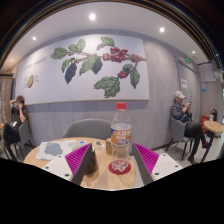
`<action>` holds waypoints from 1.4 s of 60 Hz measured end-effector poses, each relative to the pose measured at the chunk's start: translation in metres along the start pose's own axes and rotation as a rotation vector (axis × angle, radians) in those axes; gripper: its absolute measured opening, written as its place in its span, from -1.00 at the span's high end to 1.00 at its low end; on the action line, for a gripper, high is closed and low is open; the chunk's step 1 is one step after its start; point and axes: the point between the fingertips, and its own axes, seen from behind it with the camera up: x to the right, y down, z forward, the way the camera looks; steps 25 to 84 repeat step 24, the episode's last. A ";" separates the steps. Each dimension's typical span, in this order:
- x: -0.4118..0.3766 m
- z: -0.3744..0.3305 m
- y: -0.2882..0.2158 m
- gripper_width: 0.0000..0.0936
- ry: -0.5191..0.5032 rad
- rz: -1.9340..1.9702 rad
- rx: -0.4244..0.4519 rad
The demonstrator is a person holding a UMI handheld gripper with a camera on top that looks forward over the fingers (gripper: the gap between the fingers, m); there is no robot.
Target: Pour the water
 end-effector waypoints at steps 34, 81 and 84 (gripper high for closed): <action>-0.082 -0.167 0.046 -0.82 -0.145 0.044 -0.024; -0.082 -0.167 0.046 -0.82 -0.145 0.044 -0.024; -0.082 -0.167 0.046 -0.82 -0.145 0.044 -0.024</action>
